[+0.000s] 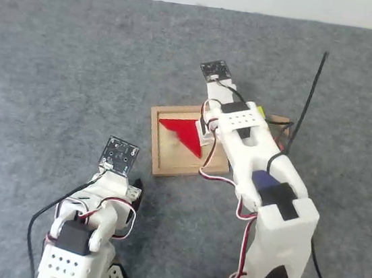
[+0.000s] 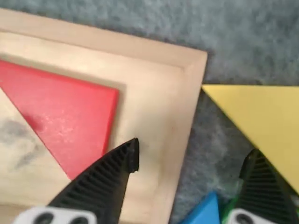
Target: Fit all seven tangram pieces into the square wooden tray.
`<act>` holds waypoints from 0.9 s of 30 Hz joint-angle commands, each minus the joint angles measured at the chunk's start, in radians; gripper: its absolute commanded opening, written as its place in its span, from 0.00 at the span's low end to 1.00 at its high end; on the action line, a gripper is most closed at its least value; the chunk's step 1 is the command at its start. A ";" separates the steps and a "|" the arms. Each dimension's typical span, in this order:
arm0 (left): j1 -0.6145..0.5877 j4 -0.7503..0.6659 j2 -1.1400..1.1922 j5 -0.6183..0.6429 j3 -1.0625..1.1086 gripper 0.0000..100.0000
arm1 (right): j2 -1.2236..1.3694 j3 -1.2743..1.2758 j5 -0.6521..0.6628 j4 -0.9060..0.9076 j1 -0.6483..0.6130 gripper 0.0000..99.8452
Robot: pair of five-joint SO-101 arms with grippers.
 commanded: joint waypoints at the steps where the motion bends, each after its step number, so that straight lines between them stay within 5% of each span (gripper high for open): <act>1: -0.008 0.006 -0.021 0.009 -0.005 0.09 | -0.010 -0.043 0.018 0.030 -0.062 0.35; 11: -0.008 0.006 -0.021 0.009 -0.005 0.09 | -0.033 -0.011 0.018 0.036 -0.282 0.35; 27: -0.008 0.006 -0.021 0.009 -0.005 0.09 | -0.466 0.285 0.023 0.028 -0.239 0.35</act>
